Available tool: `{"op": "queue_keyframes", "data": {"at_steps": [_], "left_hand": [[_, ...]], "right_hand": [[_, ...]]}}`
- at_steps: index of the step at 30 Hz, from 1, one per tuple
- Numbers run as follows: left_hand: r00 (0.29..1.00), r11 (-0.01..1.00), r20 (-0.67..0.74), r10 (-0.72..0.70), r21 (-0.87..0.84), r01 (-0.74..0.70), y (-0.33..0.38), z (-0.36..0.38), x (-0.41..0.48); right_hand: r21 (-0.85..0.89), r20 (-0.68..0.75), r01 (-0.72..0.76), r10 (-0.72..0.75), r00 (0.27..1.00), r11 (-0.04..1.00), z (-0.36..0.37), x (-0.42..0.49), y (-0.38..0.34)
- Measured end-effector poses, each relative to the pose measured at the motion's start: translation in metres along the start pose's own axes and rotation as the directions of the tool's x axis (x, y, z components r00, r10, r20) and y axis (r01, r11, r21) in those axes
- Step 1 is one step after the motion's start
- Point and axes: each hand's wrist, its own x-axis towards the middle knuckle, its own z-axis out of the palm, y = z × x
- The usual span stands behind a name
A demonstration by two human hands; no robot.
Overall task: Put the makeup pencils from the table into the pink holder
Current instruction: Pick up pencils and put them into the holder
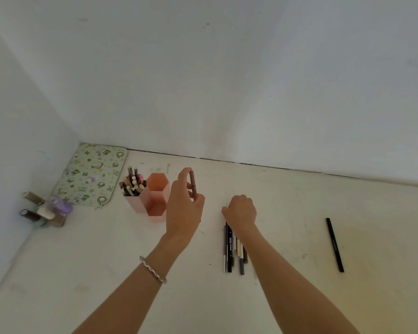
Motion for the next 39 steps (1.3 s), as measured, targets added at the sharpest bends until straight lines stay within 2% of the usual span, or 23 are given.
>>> {"op": "queue_keyframes", "data": {"at_steps": [2,4,7,11,13,15,20,25,28,32,34,36,39], "left_hand": [[1.000,0.999,-0.008,-0.010,-0.030,0.010,0.000,-0.001,-0.001],[1.000,0.997,-0.018,0.017,-0.071,-0.018,0.002,-0.005,-0.001],[0.987,0.993,-0.131,0.098,-0.055,-0.106,0.009,-0.024,0.012],[0.965,0.991,-0.241,0.104,-0.062,-0.122,0.017,-0.051,0.042],[0.964,0.988,-0.238,0.122,-0.063,-0.140,0.019,-0.055,0.045],[0.964,0.986,-0.224,0.140,-0.058,-0.157,0.019,-0.055,0.044],[0.976,0.991,-0.185,0.117,-0.039,-0.126,0.016,-0.043,0.034],[0.985,0.991,-0.144,0.092,-0.080,-0.104,0.017,-0.032,0.027],[0.984,0.990,-0.139,0.114,-0.064,-0.124,0.018,-0.035,0.028],[0.945,0.989,-0.295,0.142,0.001,-0.149,0.017,-0.065,0.049],[0.935,0.991,-0.329,0.133,0.046,-0.125,0.016,-0.080,0.060],[0.944,0.981,-0.291,0.158,0.153,-0.117,0.013,-0.086,0.069],[0.973,0.885,-0.119,0.199,0.448,-0.127,0.006,-0.082,0.077]], "right_hand": [[-0.011,0.002,0.012,-0.012,1.000,1.000,0.006,-0.001,-0.003],[0.069,0.022,-0.012,0.011,1.000,0.998,0.009,0.002,-0.007],[0.162,0.029,-0.035,0.030,0.999,0.986,0.000,0.013,-0.014],[-0.038,0.028,0.062,-0.061,0.998,0.997,-0.009,0.020,-0.020],[-0.071,0.079,0.061,-0.055,0.995,0.996,-0.002,0.017,-0.021],[-0.030,0.098,0.057,-0.054,0.994,0.998,0.006,0.013,-0.023],[0.099,0.066,0.032,-0.038,0.997,0.995,0.010,0.010,-0.032],[0.022,0.145,0.120,-0.122,0.982,0.993,0.018,-0.001,-0.040],[0.158,0.161,0.069,-0.095,0.982,0.985,0.018,-0.001,-0.041],[0.468,0.088,-0.041,0.000,0.996,0.883,-0.018,0.016,-0.044],[0.684,0.072,-0.066,0.022,0.997,0.727,-0.041,0.021,-0.046],[0.831,0.033,-0.049,0.039,0.999,0.554,-0.055,0.022,-0.051],[0.907,-0.096,0.065,0.055,0.994,0.415,-0.065,0.014,-0.065]]}}
